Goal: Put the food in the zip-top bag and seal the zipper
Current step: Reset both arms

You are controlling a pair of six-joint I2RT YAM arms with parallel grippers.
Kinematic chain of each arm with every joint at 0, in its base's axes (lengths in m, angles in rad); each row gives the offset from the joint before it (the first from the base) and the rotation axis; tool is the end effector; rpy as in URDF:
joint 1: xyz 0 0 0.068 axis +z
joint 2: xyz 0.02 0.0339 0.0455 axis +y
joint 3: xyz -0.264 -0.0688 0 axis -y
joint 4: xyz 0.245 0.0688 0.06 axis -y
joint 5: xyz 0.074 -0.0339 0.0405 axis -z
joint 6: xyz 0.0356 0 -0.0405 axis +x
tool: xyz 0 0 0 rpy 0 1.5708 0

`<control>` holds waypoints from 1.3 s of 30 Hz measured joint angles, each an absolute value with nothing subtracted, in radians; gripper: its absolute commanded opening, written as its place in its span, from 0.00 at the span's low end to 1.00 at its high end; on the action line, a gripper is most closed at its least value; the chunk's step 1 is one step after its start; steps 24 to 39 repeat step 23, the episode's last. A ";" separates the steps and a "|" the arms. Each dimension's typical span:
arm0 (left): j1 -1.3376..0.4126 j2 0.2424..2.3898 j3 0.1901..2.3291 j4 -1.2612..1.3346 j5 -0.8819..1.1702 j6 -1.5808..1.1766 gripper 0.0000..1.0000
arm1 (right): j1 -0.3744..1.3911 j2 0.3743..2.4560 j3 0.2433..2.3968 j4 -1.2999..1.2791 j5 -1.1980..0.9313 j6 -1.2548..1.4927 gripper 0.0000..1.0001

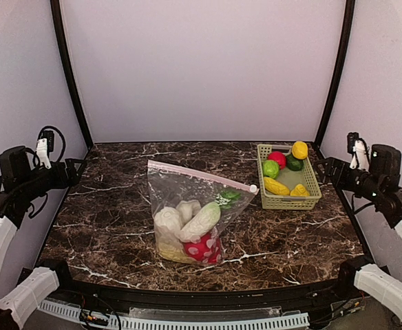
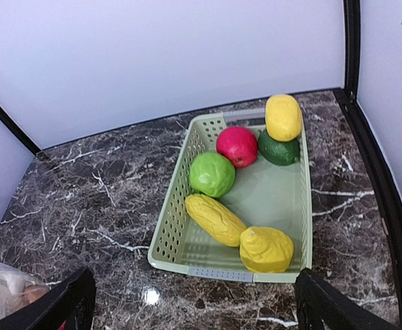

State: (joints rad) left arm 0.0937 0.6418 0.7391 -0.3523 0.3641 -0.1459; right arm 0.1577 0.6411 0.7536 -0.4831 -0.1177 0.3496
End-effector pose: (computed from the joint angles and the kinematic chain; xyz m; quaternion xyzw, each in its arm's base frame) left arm 0.1509 0.0014 0.3280 0.0169 0.7859 -0.1589 0.5974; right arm 0.1446 0.0272 0.3189 0.0459 0.8232 0.1885 0.5335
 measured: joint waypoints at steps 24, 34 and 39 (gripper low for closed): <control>0.094 0.542 0.713 -0.353 0.208 -0.108 0.99 | 0.158 0.426 0.616 -0.327 -0.134 0.270 0.99; 0.094 0.542 0.713 -0.353 0.208 -0.108 0.99 | 0.158 0.426 0.616 -0.327 -0.134 0.270 0.99; 0.094 0.542 0.713 -0.353 0.208 -0.108 0.99 | 0.158 0.426 0.616 -0.327 -0.134 0.270 0.99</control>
